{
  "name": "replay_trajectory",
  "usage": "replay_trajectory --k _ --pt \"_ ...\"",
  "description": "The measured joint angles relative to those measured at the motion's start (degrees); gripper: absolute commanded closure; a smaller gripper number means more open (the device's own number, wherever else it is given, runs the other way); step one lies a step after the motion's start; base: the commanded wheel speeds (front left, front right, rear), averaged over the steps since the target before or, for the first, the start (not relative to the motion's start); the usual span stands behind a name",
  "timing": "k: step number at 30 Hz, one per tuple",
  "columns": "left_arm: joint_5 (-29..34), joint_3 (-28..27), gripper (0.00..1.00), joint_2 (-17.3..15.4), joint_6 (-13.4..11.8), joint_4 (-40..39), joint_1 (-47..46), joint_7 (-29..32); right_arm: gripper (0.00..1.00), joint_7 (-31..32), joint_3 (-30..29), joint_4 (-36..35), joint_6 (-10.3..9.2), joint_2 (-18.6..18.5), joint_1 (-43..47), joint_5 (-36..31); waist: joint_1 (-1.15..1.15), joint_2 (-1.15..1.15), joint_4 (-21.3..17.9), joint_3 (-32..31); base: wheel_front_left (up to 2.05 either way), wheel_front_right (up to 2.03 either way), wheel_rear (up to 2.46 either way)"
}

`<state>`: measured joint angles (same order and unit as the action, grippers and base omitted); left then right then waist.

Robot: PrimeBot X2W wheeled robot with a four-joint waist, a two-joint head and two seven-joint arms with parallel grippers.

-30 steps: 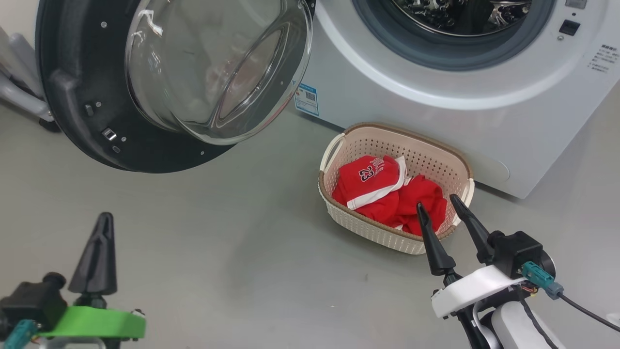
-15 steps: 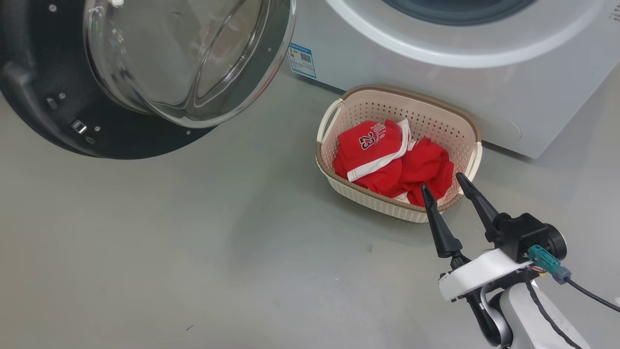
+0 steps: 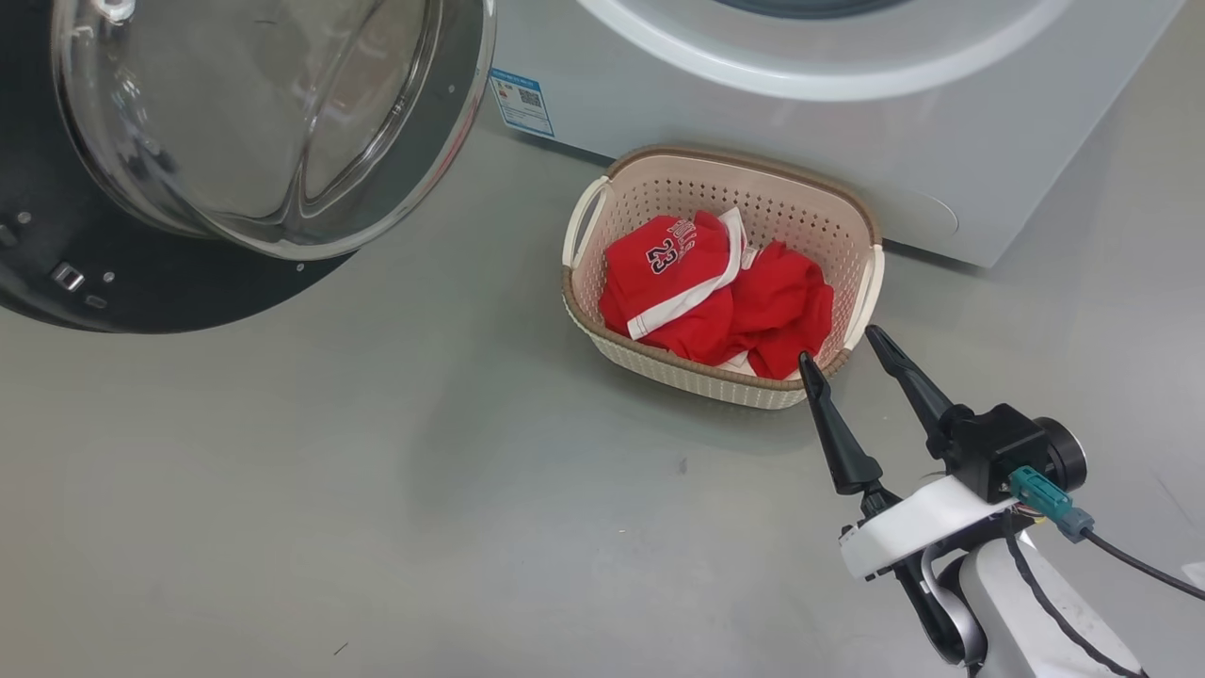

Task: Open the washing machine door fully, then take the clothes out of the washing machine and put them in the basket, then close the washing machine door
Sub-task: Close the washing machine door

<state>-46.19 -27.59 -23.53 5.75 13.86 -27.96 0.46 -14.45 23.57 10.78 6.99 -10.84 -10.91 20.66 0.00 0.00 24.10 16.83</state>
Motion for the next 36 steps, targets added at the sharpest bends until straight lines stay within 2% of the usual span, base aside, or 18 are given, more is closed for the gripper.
replay_trajectory --k 8,12,18,27,36 --pt "-11.4 -6.1 1.00 -0.8 -4.8 11.4 -7.9 8.9 0.00 0.0 0.0 -0.2 0.01 -0.4 -0.4 0.0 0.00 0.00 -2.3 1.1 0.00 0.00 0.00" --pt "-16.3 -7.7 1.00 0.1 -8.0 15.9 -11.5 13.1 0.00 0.0 -0.2 -0.4 0.00 -0.5 -0.6 0.0 0.01 0.00 -3.0 1.9 0.00 0.00 0.00" --pt "-19.1 -8.1 1.00 1.4 -10.8 20.1 -16.0 16.7 0.00 0.0 -0.4 -0.3 0.01 -0.6 -1.1 0.0 0.01 0.00 -3.5 2.7 0.00 0.00 0.00" --pt "-23.6 -10.9 1.00 1.9 -11.8 25.0 -20.6 20.7 0.00 0.0 -0.4 -0.3 0.01 -0.6 -1.8 0.0 0.01 0.00 -4.0 2.9 0.00 0.00 0.00" --pt "-24.6 -11.9 1.00 2.3 -12.3 30.3 -22.8 23.5 0.00 0.0 -0.4 -0.1 0.00 -0.6 -2.0 0.0 0.00 0.00 -4.5 2.6 0.00 0.00 0.00"
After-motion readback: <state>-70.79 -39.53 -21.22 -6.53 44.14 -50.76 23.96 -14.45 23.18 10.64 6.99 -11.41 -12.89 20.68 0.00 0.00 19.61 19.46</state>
